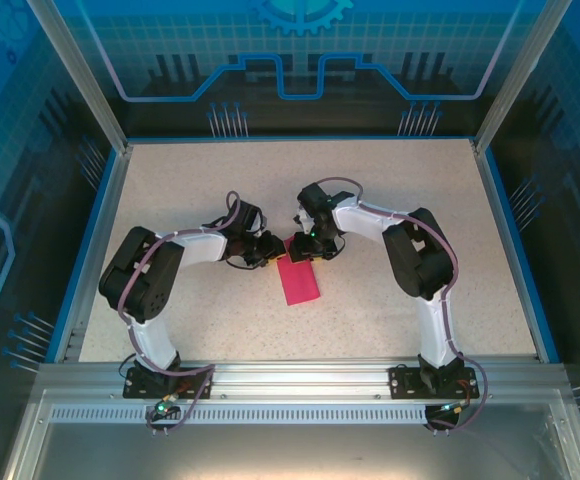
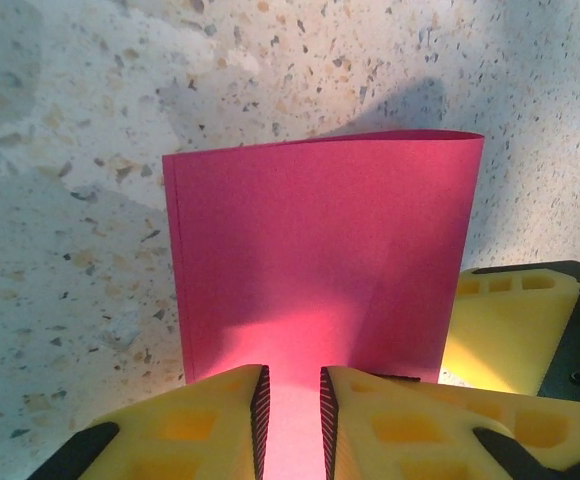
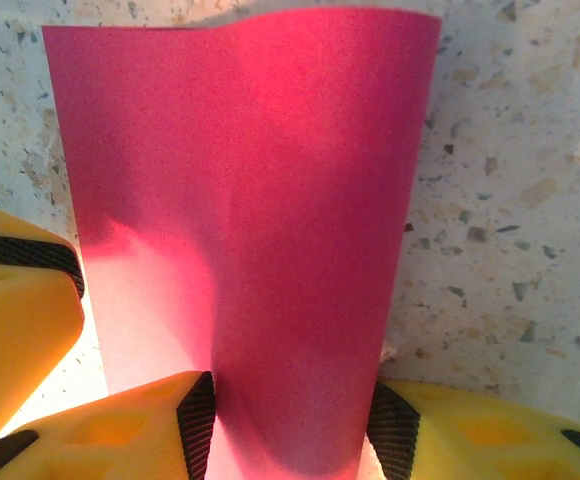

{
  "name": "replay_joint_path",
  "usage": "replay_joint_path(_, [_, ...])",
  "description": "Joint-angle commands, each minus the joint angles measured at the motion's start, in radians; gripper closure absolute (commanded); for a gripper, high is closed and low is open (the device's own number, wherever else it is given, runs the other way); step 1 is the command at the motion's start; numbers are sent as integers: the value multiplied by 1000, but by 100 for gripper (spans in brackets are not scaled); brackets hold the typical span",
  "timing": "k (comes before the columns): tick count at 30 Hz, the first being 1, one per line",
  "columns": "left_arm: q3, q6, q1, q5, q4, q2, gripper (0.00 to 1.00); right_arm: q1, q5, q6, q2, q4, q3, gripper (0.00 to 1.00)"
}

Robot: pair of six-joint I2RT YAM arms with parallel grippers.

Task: Fold a paper plane with a square sheet of paper (pick it up from the middle)
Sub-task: Hold the square sheet of paper at the center of the table, then fold the square sheet of paper in half at the center of the table.

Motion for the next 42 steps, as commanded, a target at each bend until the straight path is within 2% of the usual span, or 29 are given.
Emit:
replay_joint_path(1, [30, 1, -7, 29, -19, 9, 79, 26, 68, 9, 128, 21, -45, 50])
replay_joint_path(18, [36, -1, -13, 28, -23, 32, 88, 27, 63, 10, 134, 26, -44, 50])
replay_joint_path(32, [44, 27, -14, -21, -114, 68, 93, 29, 50, 18, 110, 28, -42, 50])
replay_joint_path(36, [45, 32, -14, -31, -134, 73, 95, 26, 37, 32, 61, 33, -45, 49])
replay_joint_path(42, [44, 35, -14, -35, -143, 75, 96, -8, 34, 68, -106, 65, -74, 45])
